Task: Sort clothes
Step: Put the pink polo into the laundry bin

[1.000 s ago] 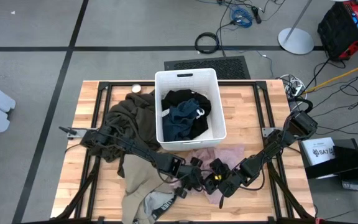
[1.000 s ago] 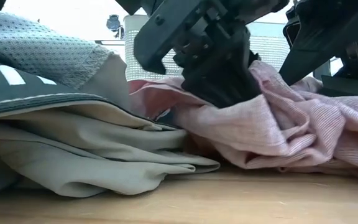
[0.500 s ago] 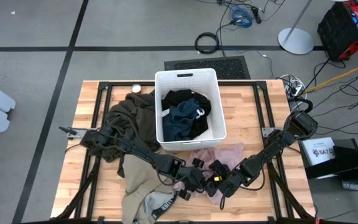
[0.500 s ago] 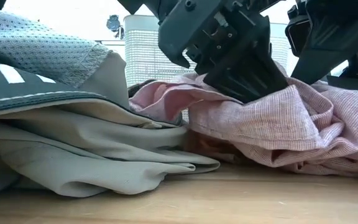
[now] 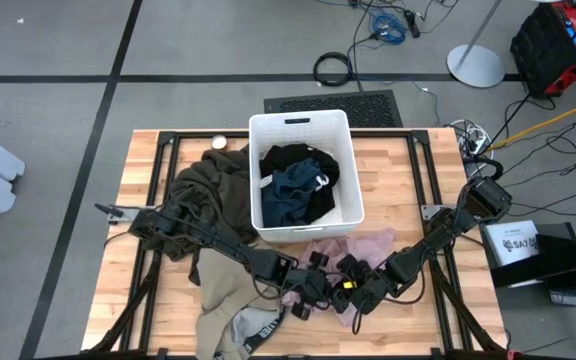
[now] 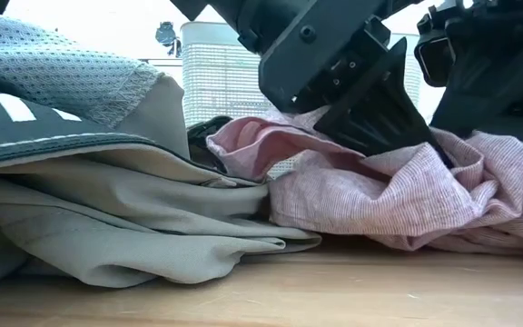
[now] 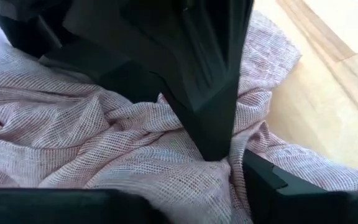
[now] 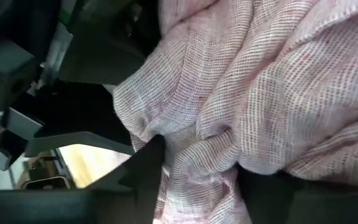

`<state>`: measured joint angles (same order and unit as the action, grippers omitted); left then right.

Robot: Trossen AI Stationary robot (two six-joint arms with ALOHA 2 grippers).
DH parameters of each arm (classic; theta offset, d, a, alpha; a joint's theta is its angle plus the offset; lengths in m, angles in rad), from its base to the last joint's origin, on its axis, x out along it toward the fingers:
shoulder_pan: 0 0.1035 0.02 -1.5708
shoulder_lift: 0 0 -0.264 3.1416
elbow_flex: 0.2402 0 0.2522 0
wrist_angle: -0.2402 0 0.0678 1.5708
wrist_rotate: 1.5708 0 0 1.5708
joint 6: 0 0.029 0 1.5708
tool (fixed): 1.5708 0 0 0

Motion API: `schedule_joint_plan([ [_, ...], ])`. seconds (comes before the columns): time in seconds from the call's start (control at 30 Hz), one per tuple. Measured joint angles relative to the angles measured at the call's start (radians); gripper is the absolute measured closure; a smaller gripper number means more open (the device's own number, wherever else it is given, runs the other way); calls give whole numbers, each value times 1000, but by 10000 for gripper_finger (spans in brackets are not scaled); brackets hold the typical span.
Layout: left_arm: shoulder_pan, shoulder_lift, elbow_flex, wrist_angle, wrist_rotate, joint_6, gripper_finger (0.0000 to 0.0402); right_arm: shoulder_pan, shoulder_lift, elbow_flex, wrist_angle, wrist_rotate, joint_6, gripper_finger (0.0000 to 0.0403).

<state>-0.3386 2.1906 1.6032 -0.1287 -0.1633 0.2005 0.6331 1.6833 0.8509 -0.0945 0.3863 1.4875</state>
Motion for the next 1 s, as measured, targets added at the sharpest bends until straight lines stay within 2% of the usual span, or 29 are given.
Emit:
schedule_joint_plan([
  [0.27,1,0,0,-19,-53,43,253,0,3,0,-28,-2,-54,377],
  [0.43,2,-24,7,-89,-131,25,253,4,3,4,-144,-20,-17,378],
  [0.57,-11,-79,9,-138,-135,30,253,25,3,5,-259,-57,18,378],
  [0.8,-52,-237,9,-254,-149,42,253,61,-8,4,-269,-71,36,378],
  [1.0,-94,-406,8,-395,-162,-33,253,98,-42,77,-275,-98,-3,378],
])
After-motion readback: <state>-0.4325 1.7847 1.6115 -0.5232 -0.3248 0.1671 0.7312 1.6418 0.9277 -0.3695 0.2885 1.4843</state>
